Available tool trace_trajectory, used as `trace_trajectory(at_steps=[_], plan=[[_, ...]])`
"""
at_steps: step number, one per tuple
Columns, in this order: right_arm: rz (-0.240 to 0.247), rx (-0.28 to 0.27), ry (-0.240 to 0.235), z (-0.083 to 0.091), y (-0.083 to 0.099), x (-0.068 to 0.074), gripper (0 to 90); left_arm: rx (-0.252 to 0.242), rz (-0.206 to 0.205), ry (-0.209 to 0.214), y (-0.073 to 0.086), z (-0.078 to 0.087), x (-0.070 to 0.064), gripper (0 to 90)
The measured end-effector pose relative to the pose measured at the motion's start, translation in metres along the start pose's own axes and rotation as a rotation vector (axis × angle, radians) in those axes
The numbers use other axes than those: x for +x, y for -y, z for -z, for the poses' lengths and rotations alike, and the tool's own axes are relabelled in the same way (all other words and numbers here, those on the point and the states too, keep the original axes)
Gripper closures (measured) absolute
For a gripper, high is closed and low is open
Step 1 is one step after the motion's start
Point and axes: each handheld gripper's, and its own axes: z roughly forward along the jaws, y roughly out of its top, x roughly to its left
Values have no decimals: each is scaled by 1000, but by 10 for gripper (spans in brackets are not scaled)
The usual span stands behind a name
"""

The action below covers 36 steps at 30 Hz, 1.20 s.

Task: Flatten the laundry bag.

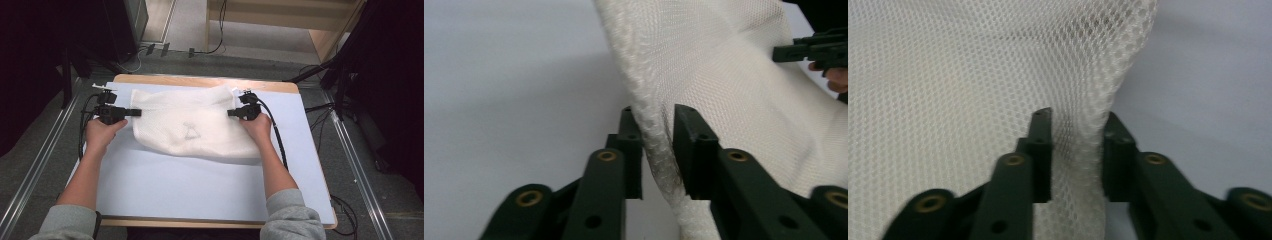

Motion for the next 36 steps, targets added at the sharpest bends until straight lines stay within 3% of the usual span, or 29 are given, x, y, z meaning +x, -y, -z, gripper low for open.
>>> trace_trajectory(at_steps=[4,7,12,16,18,22,25,36], plan=[[-3,-3,-12,5,-2,1,866,8,-20,1,0,1,-2,851],[26,-33,-11,17,-5,5,866,-8,-44,5,-1,6,-8,853],[100,-111,-22,51,-9,18,866,-58,-100,8,0,23,-24,853],[115,-180,-42,75,-3,24,867,-97,-129,29,3,35,-37,853],[121,-208,-52,88,5,27,867,-103,-154,29,6,41,-43,853],[141,-244,-66,110,22,33,867,-118,-157,63,13,49,-49,852],[136,-262,-95,123,37,38,867,-107,-175,63,17,51,-53,852],[159,-217,-137,149,89,56,867,-58,-192,98,34,54,-56,849]])
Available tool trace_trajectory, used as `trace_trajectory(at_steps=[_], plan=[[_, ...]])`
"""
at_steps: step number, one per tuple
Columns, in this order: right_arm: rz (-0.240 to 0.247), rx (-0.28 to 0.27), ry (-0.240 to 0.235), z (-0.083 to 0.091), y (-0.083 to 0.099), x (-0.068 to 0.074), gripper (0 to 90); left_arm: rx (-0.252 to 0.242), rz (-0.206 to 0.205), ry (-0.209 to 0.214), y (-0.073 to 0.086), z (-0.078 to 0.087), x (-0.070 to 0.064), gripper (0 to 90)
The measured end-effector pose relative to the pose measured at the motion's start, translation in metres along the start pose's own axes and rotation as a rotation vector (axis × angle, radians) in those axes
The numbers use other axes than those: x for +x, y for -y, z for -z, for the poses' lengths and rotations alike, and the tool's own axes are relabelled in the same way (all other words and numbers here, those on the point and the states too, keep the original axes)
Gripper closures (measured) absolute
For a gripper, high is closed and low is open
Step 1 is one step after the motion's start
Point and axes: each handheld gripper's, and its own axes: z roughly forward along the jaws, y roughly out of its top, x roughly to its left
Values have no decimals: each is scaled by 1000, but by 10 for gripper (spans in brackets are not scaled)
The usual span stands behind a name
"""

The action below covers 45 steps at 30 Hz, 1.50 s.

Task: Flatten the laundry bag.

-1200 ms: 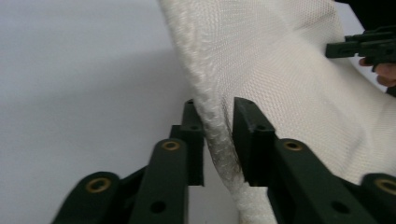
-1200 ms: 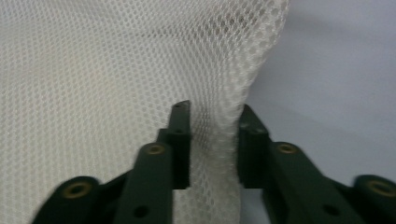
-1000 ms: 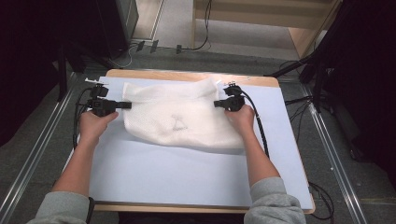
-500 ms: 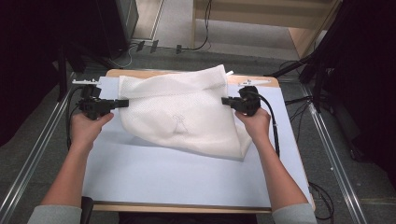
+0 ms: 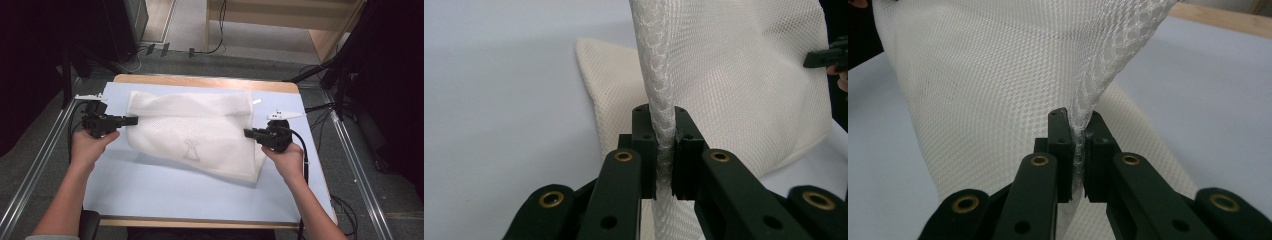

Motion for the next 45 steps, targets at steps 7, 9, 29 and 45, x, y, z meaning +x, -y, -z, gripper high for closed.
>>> trace_trajectory(at_steps=[7,9,29,45], plan=[[0,24,-10,8,26,20,866,55,-1,8,14,-1,-2,847],[3,52,-6,8,36,25,866,75,-2,10,18,-3,-2,846],[19,156,-18,14,91,48,803,200,-13,7,32,-37,5,750],[-2,38,97,56,86,30,604,126,-13,-74,19,-14,32,616]])
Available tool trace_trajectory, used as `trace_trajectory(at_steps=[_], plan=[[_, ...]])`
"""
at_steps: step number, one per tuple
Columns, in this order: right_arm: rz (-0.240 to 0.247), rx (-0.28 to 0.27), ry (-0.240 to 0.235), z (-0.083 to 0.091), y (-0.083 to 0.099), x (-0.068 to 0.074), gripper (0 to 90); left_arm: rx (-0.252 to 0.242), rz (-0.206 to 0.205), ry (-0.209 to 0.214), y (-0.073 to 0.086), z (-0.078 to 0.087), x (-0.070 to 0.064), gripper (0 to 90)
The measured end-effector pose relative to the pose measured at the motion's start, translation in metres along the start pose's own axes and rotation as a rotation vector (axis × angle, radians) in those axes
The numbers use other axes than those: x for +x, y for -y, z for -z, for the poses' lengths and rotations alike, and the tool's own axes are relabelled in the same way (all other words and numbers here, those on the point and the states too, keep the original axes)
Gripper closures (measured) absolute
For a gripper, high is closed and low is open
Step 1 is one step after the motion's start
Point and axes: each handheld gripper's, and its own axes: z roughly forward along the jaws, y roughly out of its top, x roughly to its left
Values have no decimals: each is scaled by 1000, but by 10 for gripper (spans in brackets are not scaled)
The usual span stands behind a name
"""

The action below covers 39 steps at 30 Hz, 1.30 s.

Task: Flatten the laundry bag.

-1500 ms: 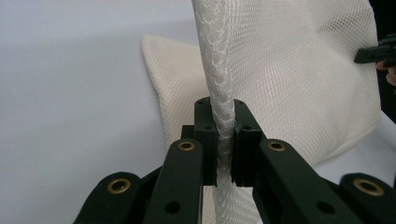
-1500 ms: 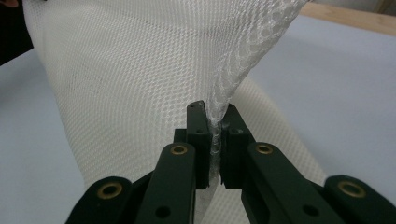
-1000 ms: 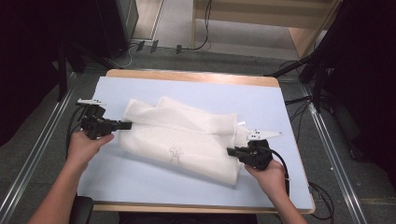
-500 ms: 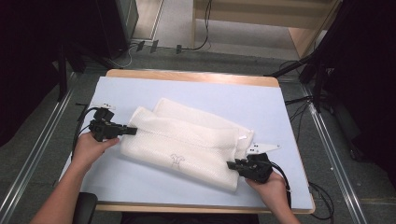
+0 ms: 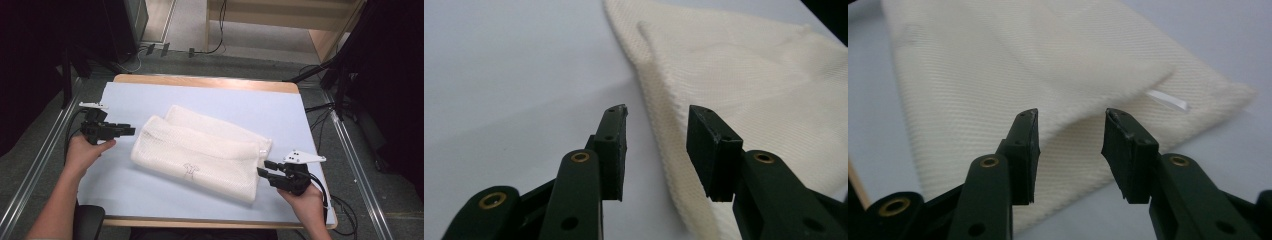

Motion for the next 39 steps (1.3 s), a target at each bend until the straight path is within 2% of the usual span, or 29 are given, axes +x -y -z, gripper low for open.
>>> trace_trajectory(at_steps=[2,4,7,9,12,15,17,19,20,22,25,27,28,29,30,33,36,37,39], plan=[[-19,11,22,-2,2,-9,608,15,14,-21,0,-9,5,619],[-24,13,16,-5,3,-12,608,24,7,-39,-1,-16,6,628],[-31,15,44,-11,4,-18,608,40,-29,-36,-2,-28,5,630],[-45,24,68,-14,4,-23,610,51,-28,-16,-1,-36,6,625],[-57,45,100,-20,7,-32,611,69,-23,-6,-1,-46,4,623],[-67,63,104,-28,7,-36,588,66,-11,-9,-1,-54,4,613],[-74,77,101,-36,7,-38,531,60,-6,-24,-2,-58,4,593],[-103,97,91,-48,7,-39,493,61,-8,-37,-4,-61,5,578],[-103,115,90,-54,8,-38,482,64,-4,-34,-5,-63,5,578],[-76,110,105,-60,6,-36,478,86,-6,-28,-8,-68,2,578],[-70,101,105,-63,5,-35,504,106,-34,-22,-8,-75,-5,576],[-73,97,111,-62,6,-36,545,111,-35,-10,-9,-77,-8,574],[-73,96,113,-62,6,-37,575,111,-29,-14,-9,-78,-9,597],[-75,95,124,-62,6,-37,609,128,-20,6,-9,-79,-10,616],[-81,89,122,-62,6,-39,633,137,-7,27,-8,-82,-12,704],[-87,85,119,-63,6,-42,693,144,-43,3,-8,-85,-20,728],[-74,91,128,-64,5,-42,742,148,-35,4,-8,-87,-20,796],[-83,94,127,-64,4,-43,759,150,-41,-1,-8,-87,-21,832],[-94,102,125,-65,2,-44,802,170,-126,-38,-10,-87,-28,885]])
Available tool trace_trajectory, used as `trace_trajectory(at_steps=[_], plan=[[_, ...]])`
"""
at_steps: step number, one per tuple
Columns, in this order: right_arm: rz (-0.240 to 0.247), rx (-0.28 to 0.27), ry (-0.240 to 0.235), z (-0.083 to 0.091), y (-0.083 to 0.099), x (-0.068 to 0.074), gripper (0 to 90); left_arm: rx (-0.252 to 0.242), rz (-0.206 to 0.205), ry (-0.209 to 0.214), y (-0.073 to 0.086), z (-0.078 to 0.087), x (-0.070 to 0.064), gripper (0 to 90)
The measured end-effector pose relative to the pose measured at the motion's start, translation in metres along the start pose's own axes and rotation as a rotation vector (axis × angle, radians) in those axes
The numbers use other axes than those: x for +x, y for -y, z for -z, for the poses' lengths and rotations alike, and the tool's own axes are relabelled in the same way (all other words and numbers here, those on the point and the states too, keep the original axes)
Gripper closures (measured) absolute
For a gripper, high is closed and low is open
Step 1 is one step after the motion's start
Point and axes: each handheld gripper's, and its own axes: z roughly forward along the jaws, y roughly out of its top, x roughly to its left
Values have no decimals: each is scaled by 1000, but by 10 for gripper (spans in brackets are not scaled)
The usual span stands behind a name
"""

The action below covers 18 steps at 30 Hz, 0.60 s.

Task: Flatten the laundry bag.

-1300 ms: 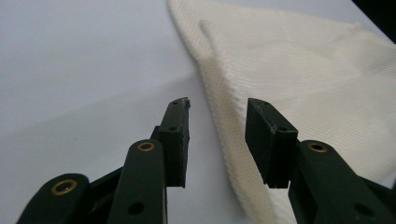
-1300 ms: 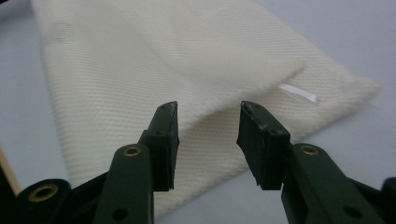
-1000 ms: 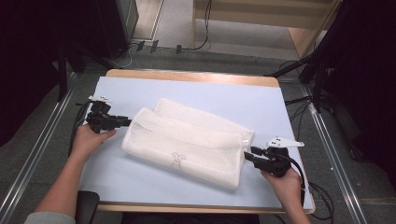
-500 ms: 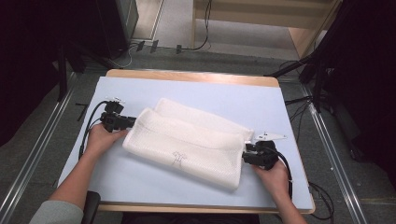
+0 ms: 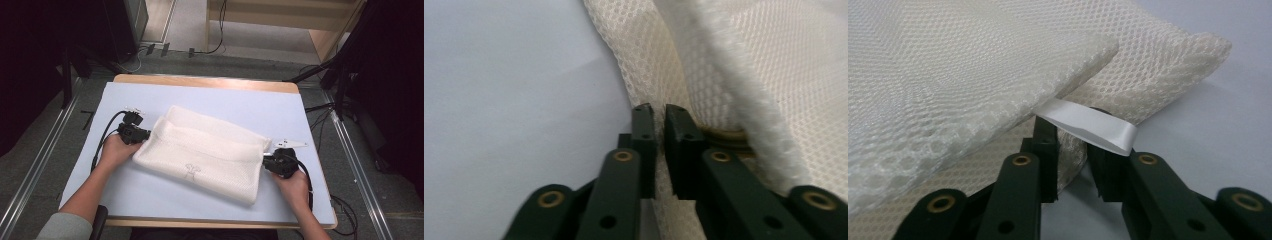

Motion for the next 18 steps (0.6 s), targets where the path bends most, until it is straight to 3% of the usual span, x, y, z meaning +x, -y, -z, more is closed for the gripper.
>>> trace_trajectory(at_steps=[1,3,7,12,18], plan=[[-4,1,-12,-1,-2,-1,828,11,-16,-16,-1,0,-2,896],[-20,12,-28,-2,-5,-4,870,13,0,-9,-3,2,-2,900],[-24,7,-31,-3,-13,-6,884,-4,78,23,1,8,6,900],[-25,-20,-31,-6,-27,-11,885,-47,121,43,3,16,8,900],[-15,-54,-45,-14,-51,-17,885,-80,140,14,8,29,11,900]])
